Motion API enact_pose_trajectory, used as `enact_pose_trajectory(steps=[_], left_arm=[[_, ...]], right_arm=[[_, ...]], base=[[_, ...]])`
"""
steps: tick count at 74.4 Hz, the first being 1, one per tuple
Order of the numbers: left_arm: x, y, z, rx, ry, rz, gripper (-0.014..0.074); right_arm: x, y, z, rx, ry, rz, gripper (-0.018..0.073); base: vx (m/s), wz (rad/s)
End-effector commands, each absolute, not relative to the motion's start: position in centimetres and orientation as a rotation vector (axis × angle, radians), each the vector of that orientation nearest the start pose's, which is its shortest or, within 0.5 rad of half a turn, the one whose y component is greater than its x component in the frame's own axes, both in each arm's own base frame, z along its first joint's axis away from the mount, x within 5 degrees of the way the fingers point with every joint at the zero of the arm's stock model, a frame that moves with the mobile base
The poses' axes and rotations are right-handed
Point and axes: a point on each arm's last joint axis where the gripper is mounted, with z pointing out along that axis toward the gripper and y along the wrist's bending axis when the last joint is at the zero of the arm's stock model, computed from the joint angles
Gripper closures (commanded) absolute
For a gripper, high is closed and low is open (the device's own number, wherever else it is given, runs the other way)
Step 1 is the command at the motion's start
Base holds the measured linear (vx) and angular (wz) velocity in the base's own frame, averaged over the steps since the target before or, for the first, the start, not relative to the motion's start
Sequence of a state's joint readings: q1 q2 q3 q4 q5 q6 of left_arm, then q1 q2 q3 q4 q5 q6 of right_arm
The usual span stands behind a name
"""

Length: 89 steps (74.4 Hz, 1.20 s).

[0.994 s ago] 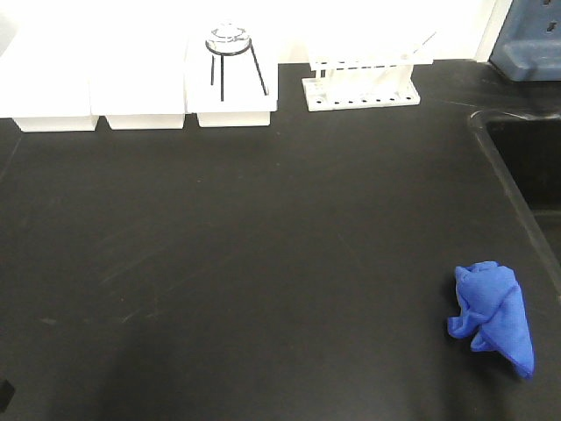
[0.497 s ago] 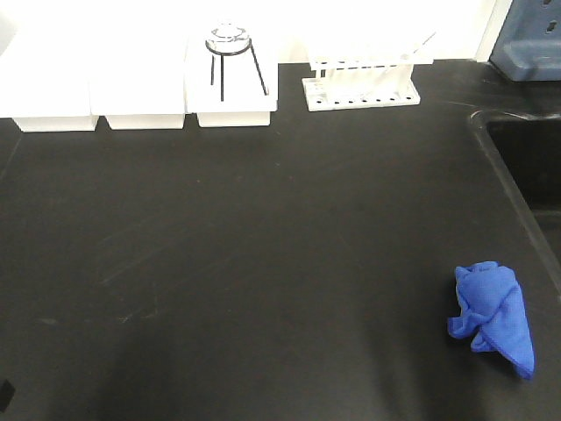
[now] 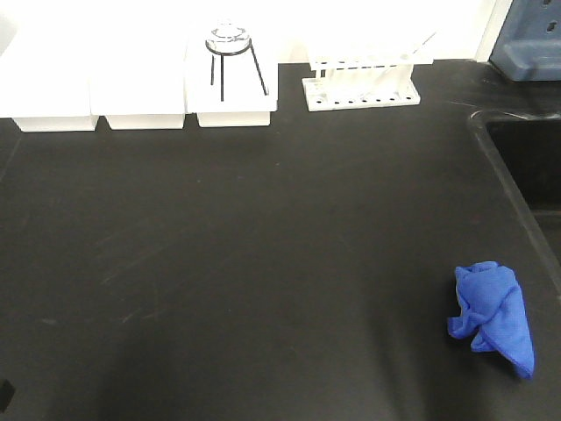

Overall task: Wipe right workspace with blue cloth
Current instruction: 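Lower the right gripper onto the blue cloth and close on it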

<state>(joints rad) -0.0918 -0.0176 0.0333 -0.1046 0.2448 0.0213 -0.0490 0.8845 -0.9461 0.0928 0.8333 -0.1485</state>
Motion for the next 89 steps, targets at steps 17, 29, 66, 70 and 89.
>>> enact_pose_trajectory(steps=[17, 29, 66, 70, 89], left_arm=[[5.4, -0.6, 19.7, 0.016, 1.629, -0.150, 0.0603], [5.4, -0.6, 19.7, 0.016, 1.629, -0.150, 0.0603], [5.4, -0.6, 19.7, 0.016, 1.629, -0.150, 0.0603], [5.4, -0.6, 19.7, 0.016, 1.629, -0.150, 0.0603], [5.4, -0.6, 19.7, 0.016, 1.629, -0.150, 0.0603]], right_arm=[[17.1, -0.4, 38.3, -0.069, 2.153, -0.017, -0.0110], [18.7, -0.2, 36.1, -0.065, 2.327, 0.048, -0.0088], [21.9, -0.2, 23.6, -0.035, 2.781, 0.130, 0.0022], [21.6, -0.2, 22.5, -0.020, 2.784, 0.133, 0.0022], [20.4, -0.3, 19.4, 0.017, 2.742, 0.106, 0.0022]], base=[[0.00, 0.00], [0.00, 0.00], [0.00, 0.00], [0.00, 0.00], [0.00, 0.00]])
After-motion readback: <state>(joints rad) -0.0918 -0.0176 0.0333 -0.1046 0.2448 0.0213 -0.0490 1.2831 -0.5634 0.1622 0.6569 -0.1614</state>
